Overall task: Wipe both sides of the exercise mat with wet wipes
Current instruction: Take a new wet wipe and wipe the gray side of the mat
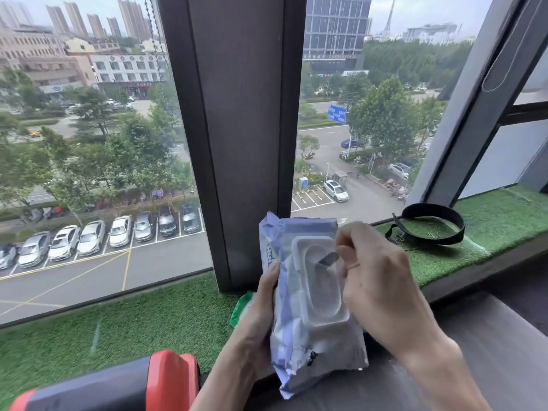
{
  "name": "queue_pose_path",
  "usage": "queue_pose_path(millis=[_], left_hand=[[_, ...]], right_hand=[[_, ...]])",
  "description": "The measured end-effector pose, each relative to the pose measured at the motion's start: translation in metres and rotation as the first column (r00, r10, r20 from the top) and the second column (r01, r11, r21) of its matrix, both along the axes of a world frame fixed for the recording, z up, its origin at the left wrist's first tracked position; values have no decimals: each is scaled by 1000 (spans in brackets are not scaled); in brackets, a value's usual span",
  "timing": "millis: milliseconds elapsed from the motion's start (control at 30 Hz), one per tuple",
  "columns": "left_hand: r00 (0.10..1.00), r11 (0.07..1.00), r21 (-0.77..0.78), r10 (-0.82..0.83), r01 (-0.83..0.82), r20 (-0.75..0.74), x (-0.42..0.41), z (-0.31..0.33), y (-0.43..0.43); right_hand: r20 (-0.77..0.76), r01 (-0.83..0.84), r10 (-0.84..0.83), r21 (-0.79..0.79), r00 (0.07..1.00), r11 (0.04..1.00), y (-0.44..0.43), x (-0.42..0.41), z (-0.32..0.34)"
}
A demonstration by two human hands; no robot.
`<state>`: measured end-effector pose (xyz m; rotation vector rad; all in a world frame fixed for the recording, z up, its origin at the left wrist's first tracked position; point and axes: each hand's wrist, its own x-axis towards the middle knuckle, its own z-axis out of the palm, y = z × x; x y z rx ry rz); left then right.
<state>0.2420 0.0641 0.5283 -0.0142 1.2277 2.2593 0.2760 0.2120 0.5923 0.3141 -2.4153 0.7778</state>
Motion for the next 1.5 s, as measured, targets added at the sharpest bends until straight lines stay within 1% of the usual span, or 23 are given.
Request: queue_pose_path(millis=[67, 133, 200, 233, 333, 467, 500, 567, 700, 767, 933, 1000, 1100, 1200, 1300, 1433, 1500], left_hand=[[995, 997, -4, -74, 74, -67, 4, 4, 1], [991, 989, 56, -135, 136, -22, 8, 6, 6], [993, 992, 29, -122, 122, 0, 7, 9, 12], [997, 997, 9, -83, 83, -7, 4, 13, 13], [998, 998, 11, -62, 62, -31, -7, 22, 14], [998, 1000, 21, -16, 17, -69, -18, 28, 14], [997, 999, 34, -3, 6, -76, -19, 27, 13], [995, 999, 48, -10, 15, -101, -21, 29, 13], [991, 999, 34, -25, 29, -128, -23, 30, 12], [991, 1000, 5, -7, 8, -137, -24, 29, 12], [986, 999, -40, 23, -30, -164, -29, 28, 12], [983, 999, -44, 23, -31, -182, -31, 27, 11], [981, 998, -51, 13, -24, -195, -31, 28, 11], [973, 998, -67, -25, 10, -229, -32, 32, 11], [963, 996, -84, -47, 26, -265, -33, 36, 10], [966, 995, -93, -43, 20, -256, -34, 37, 10], [968, 995, -99, -52, 28, -244, -33, 37, 11]], right_hand=[[-23, 12, -13, -17, 1000, 1000, 3, -6, 9], [-68, 24, -24, 4, 997, 1000, 2, -12, 14], [-133, 53, -52, 5, 990, 999, 1, -16, 16], [-155, 69, -69, -9, 985, 998, 1, -18, 17], [-190, 87, -97, -61, 977, 994, 2, -19, 20], [-155, -26, -13, -248, 988, 968, 4, -14, 22], [-146, -57, 19, -266, 989, 962, 5, -13, 22], [-150, -73, 43, -205, 988, 976, 6, -10, 22], [-145, 17, -30, -92, 989, 996, 7, -11, 24], [-115, 61, -67, -48, 991, 997, 6, -10, 25], [95, 90, -78, -123, 992, 988, 5, -7, 32], [140, 113, -97, -109, 985, 988, 3, -7, 36], [174, 129, -114, -77, 978, 989, 1, -9, 41], [206, 121, -99, -96, 974, 988, 0, -11, 43], [200, 119, -93, -126, 975, 985, 0, -13, 40], [224, 110, -81, -121, 971, 987, 3, -16, 38], [248, 95, -55, -152, 967, 984, 5, -19, 39]])
